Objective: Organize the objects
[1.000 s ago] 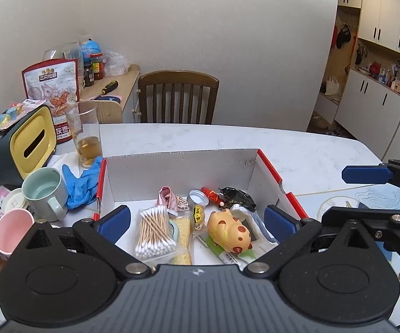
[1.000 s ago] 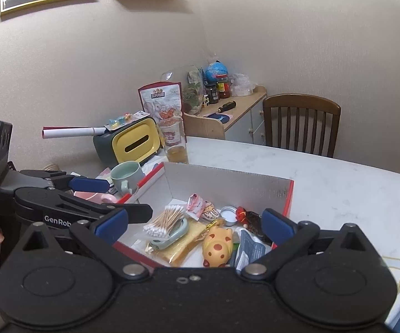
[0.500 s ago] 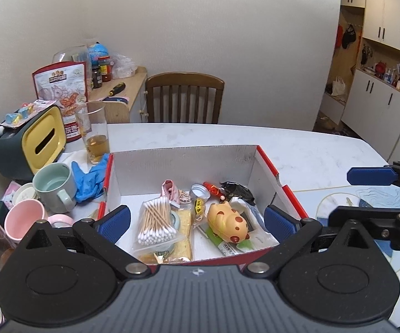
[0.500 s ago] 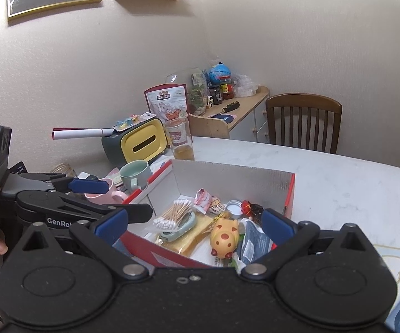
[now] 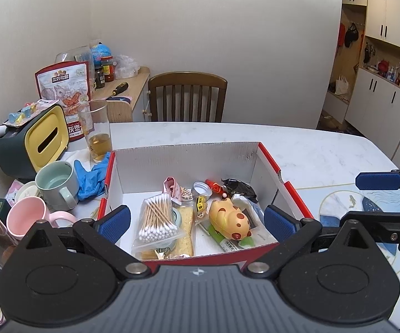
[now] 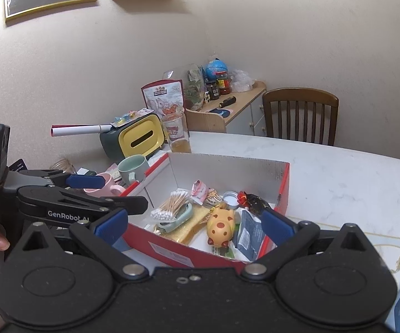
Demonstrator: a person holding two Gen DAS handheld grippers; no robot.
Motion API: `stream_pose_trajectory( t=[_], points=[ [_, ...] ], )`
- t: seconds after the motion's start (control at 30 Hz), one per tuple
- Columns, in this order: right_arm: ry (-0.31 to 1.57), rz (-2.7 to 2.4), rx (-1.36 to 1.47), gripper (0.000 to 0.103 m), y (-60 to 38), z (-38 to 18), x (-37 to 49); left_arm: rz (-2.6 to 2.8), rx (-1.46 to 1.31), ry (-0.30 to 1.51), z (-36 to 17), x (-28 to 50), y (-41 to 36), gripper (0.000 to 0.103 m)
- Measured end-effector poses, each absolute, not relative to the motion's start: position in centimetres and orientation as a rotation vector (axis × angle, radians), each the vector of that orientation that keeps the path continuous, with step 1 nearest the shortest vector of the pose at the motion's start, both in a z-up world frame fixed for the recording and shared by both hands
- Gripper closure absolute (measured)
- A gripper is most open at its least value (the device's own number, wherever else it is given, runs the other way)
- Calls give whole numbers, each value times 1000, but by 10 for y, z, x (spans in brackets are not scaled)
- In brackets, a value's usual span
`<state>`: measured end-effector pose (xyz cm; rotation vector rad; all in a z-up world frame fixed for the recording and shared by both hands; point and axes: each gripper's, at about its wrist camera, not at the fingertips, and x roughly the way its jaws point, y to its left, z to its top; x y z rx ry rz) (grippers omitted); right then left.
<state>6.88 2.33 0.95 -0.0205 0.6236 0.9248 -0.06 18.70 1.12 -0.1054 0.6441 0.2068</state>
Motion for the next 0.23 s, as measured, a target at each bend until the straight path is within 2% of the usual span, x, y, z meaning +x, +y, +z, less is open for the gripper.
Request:
stream_pose_trajectory(
  t=[0.23],
  points=[
    [641, 867, 0, 0, 7, 2, 77, 185, -115, 647, 13, 2, 183, 0]
  ],
)
